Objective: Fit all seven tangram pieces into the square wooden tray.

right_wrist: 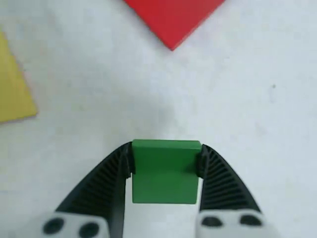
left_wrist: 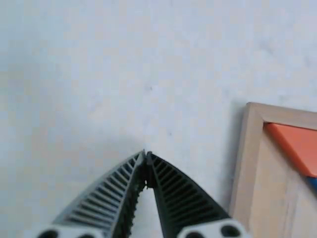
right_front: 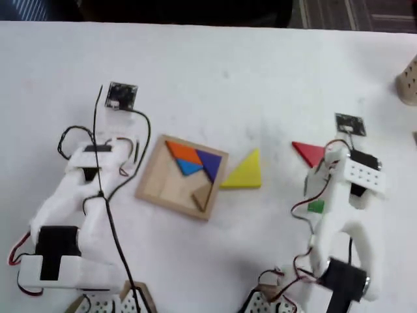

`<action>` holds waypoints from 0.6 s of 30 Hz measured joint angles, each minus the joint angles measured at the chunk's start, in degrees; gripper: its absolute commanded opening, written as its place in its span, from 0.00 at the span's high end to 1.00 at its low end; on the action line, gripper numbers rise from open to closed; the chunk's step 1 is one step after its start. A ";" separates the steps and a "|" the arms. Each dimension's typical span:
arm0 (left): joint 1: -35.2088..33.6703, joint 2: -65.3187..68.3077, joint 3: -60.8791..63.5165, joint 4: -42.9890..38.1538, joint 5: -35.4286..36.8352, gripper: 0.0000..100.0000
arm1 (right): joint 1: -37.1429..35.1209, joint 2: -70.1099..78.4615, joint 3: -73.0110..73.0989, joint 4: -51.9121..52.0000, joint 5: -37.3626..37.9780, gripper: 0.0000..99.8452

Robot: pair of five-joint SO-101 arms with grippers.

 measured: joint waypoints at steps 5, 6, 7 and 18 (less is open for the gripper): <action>0.00 0.00 0.00 0.00 0.00 0.98 | -7.56 -3.96 0.00 3.34 -2.90 0.97; 0.00 0.00 0.00 0.00 0.00 0.98 | -9.32 -4.13 0.00 3.34 -3.08 0.97; 0.00 0.00 0.00 0.00 0.00 0.98 | -11.25 -4.31 0.00 3.34 -3.08 0.97; 0.00 0.00 0.00 -1.58 0.00 0.98 | -37.19 -4.66 0.00 0.18 -3.43 0.97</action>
